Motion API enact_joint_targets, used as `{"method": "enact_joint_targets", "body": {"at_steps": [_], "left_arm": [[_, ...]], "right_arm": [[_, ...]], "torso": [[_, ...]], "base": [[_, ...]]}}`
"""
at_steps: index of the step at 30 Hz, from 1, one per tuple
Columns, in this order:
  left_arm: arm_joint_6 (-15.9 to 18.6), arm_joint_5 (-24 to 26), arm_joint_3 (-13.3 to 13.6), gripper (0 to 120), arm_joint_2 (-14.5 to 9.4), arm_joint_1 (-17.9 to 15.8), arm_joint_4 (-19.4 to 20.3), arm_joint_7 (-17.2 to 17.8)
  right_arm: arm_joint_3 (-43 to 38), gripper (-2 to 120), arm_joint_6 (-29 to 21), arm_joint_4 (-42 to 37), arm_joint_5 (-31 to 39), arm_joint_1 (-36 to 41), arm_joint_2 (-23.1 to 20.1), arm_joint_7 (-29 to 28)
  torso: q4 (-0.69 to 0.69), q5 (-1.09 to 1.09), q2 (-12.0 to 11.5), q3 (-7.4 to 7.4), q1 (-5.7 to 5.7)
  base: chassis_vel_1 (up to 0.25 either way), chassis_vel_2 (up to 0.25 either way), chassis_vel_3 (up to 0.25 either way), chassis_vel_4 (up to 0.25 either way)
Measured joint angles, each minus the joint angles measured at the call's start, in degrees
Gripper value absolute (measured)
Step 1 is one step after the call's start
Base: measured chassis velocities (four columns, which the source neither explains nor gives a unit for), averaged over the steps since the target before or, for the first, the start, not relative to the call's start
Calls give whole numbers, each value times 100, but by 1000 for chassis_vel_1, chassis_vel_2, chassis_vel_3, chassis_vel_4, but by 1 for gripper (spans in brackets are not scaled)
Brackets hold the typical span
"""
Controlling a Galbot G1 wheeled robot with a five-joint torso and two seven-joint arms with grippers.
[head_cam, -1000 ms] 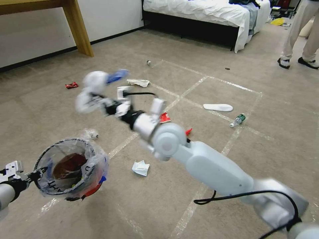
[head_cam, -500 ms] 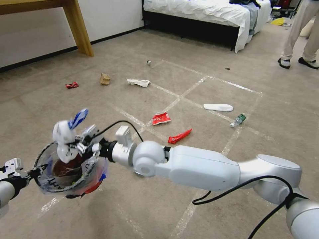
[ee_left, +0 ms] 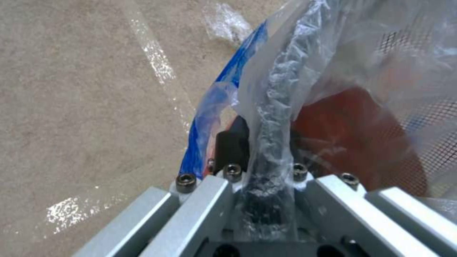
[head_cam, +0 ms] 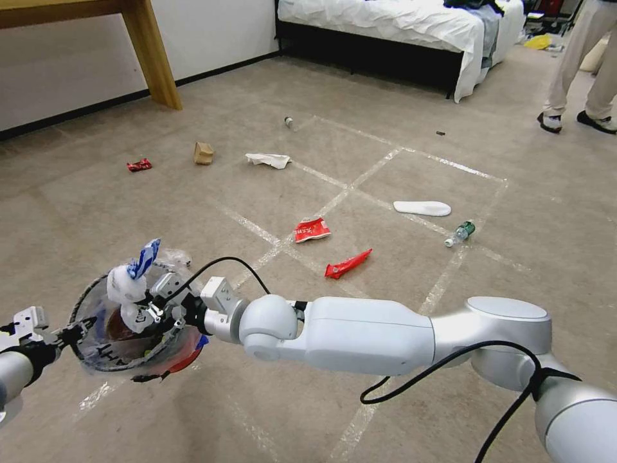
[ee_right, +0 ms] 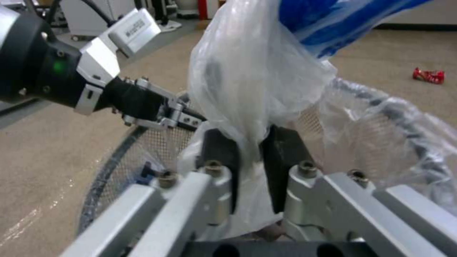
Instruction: Pick up the trash bin and place the garbage on the floor into it.
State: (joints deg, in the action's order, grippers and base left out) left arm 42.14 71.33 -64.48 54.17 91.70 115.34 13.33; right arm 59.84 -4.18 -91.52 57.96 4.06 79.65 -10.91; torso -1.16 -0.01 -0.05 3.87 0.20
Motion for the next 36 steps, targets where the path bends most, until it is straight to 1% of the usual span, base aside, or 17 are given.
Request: {"method": "enact_joint_targets", "body": {"at_steps": [1,3,4,7,8,11,12,14,15,17,18,23,28,31,33,34,36], "left_arm": [[0,0,0,1,0,0,0,0],[0,0,-4,1,16,13,8,0],[0,0,-4,1,16,13,8,0],[0,0,-20,1,35,48,27,-1],[0,0,-20,1,35,48,27,-1],[0,-5,-27,1,43,66,31,-3],[0,-5,-27,1,43,66,31,-3],[0,-5,-30,1,42,65,33,-6],[0,-5,-30,1,42,65,33,-6],[0,-4,-30,1,43,57,34,-9],[0,-4,-30,1,43,57,34,-9],[0,-5,-41,1,40,53,31,-17],[0,-5,-48,1,38,54,21,-19],[0,-5,-73,1,37,54,16,-23],[0,-8,-109,1,50,66,12,-37],[0,-8,-109,1,50,66,12,-37],[0,-19,-147,1,65,90,16,-47]], "right_arm": [[0,20,0,0,0,0,0,0],[-13,30,0,5,-28,38,-9,-24],[-13,30,0,5,-28,38,-9,-24],[-48,46,0,-2,-61,75,-32,-38],[-48,46,0,-2,-61,75,-32,-38],[-68,60,-1,-5,-73,99,-34,-42],[-68,60,-1,-5,-73,99,-34,-42],[-68,71,-8,-5,-73,110,-16,-49],[-68,71,-8,-5,-73,110,-16,-49],[-63,82,-12,-2,-72,110,2,-74],[-63,82,-12,-2,-72,110,2,-74],[-254,99,-14,-29,2,127,48,-142],[-517,100,-21,-118,58,143,57,-169],[-942,100,-41,-286,151,185,14,-198],[-1487,100,-71,-484,249,232,-113,-221],[-1487,100,-71,-484,249,232,-113,-221],[-2044,100,-112,-675,299,314,-273,-260]], "torso": [[0,0,0,0,0],[0,0,0,0,0],[0,0,0,0,0],[0,0,0,0,0],[0,0,0,0,0],[0,0,0,0,0],[0,0,0,0,0],[0,0,0,0,0],[0,0,0,0,0],[0,0,0,0,0],[0,0,0,0,0],[0,0,0,0,0],[0,0,0,0,0],[1,0,0,0,0],[0,0,0,0,0],[0,0,0,0,0],[1,0,0,0,0]], "base": [[0,0,0,0],[0,0,0,0],[0,0,0,0],[0,0,0,0],[0,0,0,0],[0,0,0,0],[0,0,0,0],[0,0,0,0],[0,0,0,0],[0,0,0,0],[0,0,0,0],[0,0,0,0],[0,0,0,0],[0,0,0,0],[0,0,0,0],[0,0,0,0],[0,0,0,0]]}}
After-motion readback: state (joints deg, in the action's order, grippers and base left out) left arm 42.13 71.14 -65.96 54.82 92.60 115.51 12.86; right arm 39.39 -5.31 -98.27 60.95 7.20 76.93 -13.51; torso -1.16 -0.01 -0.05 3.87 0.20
